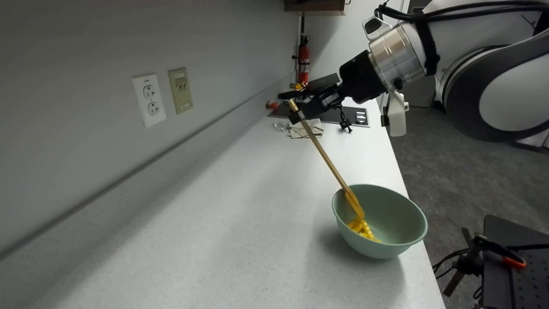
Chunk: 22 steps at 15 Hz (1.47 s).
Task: Use the wooden spatula to stir the contents in the green bowl
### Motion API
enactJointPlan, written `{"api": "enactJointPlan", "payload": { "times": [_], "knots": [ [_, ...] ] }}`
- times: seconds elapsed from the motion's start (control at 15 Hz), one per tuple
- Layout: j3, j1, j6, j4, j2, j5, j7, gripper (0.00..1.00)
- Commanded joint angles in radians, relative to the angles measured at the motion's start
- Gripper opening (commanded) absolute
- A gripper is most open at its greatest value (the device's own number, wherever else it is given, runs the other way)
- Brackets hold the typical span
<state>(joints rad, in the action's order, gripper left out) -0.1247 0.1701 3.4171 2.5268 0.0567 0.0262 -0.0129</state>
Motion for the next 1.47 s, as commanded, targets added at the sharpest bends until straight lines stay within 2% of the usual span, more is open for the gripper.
{"api": "enactJointPlan", "payload": {
  "times": [0.0,0.6,0.8,1.0,1.07,1.4],
  "knots": [
    [-0.023,0.005,-0.015,-0.014,-0.003,-0.01,-0.017,0.04],
    [-0.002,0.06,-0.042,0.006,0.002,-0.059,-0.08,0.04],
    [0.0,0.072,-0.017,0.017,-0.012,-0.063,-0.091,0.04],
    [0.002,0.063,-0.003,0.016,-0.025,-0.057,-0.077,0.04],
    [-0.019,0.035,0.003,0.012,-0.027,-0.032,-0.049,0.04],
    [-0.006,0.0,0.03,0.004,-0.045,-0.033,-0.039,0.04]
  ]
}}
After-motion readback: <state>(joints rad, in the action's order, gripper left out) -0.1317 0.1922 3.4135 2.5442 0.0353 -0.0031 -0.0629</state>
